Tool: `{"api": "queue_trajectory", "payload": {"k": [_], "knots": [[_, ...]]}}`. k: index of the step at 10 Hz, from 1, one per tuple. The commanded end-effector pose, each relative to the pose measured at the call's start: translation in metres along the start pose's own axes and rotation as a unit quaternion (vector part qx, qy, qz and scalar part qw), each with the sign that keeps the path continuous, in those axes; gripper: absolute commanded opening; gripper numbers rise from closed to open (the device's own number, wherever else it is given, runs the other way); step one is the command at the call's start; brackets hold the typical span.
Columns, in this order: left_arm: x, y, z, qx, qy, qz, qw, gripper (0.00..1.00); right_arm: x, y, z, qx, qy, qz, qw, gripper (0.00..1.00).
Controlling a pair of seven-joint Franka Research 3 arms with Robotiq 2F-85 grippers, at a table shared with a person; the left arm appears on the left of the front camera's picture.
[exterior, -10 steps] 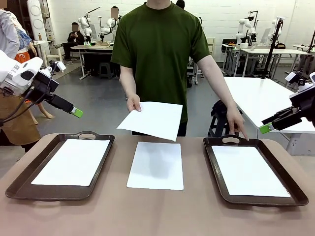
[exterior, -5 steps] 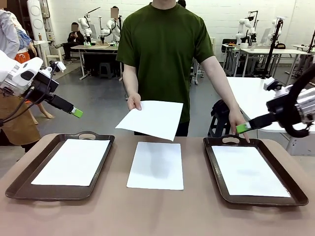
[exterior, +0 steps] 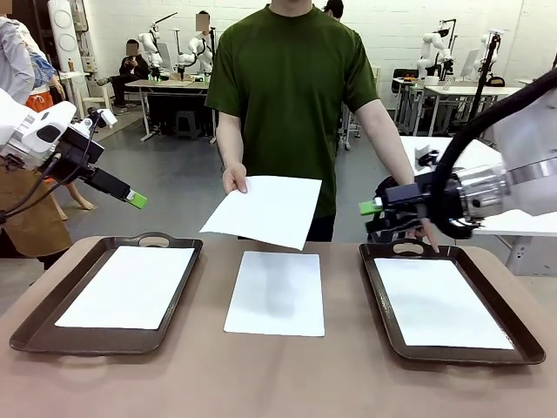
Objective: Sort the A4 documents.
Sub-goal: Receive the A4 Paper.
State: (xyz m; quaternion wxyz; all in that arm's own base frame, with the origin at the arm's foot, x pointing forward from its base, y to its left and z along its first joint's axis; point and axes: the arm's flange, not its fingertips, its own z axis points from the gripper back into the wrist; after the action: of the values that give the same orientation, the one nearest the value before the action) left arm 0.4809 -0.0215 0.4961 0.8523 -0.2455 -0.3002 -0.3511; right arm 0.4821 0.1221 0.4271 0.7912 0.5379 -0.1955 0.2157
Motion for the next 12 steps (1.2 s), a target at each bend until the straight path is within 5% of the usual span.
{"api": "queue_trajectory", "payload": {"k": [1,8,12], "knots": [[0.0,0.0,0.0,0.006,-0.001,-0.001,1.0,1.0,0.021,-0.01,-0.03,0.028,-0.028,-0.034,0.999,1.0],[0.0,0.0,0.0,0.006,-0.001,-0.001,1.0,1.0,0.046,-0.018,-0.111,0.088,-0.064,-0.109,0.988,1.0],[0.0,0.0,0.0,0.006,-0.001,-0.001,1.0,1.0,0.04,-0.049,-0.089,0.036,-0.072,-0.142,0.987,1.0]]}}
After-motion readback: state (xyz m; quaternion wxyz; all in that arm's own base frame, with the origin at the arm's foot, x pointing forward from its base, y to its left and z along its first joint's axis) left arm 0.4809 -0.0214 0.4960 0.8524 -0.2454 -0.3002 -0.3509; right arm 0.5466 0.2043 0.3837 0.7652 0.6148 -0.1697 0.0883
